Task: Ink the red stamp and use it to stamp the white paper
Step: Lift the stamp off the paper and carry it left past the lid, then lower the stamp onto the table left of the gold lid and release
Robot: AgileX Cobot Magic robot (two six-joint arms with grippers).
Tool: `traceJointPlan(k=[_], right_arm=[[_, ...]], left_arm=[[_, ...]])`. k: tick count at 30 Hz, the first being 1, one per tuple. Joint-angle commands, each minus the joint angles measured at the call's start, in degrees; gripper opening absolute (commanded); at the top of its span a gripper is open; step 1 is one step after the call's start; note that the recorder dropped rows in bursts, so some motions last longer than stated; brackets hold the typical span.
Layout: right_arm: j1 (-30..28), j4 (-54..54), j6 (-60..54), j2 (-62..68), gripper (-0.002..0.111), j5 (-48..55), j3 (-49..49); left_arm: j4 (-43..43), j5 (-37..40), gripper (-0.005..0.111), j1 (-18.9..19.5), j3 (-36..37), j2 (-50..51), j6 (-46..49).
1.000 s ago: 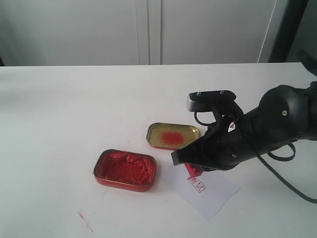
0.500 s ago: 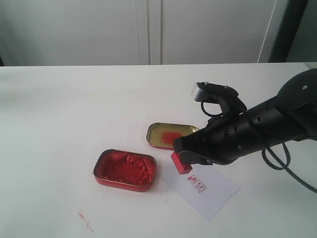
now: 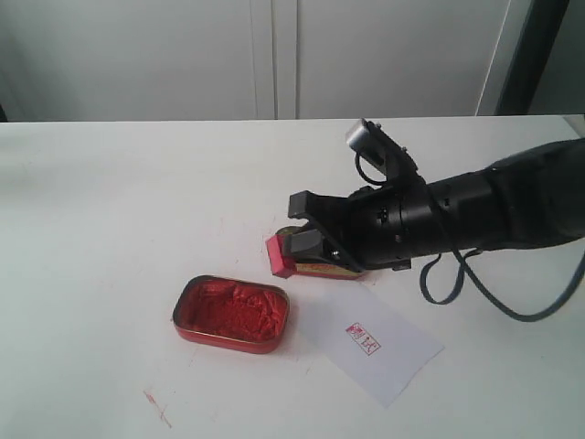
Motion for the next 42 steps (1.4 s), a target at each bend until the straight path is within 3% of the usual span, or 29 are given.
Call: traceJointPlan(k=[1,18,24,42], right_arm=[[-0.32,1.7,-1.22,2.2,0.0,0.72,-3.49],[3.12,-0.41,1.71,17.76,0.0,4.58,-22.75],[4.56,-6.45,5.6,22.37,0.0,5.37,-30.27],[7.05,-6.61,8.35,31.55,0.001,-6.78,-34.57]], left_arm=[[-0.23,0.4,0.0,0.11,0.53,-0.26,-0.45],[-0.23,0.4,0.0,0.11,0.53,-0.26,-0.45],[-0.23,0.4,0.0,0.11,0.53,-0.26,-0.45],[-0.23,0.4,0.0,0.11,0.53,-0.26,-0.45]])
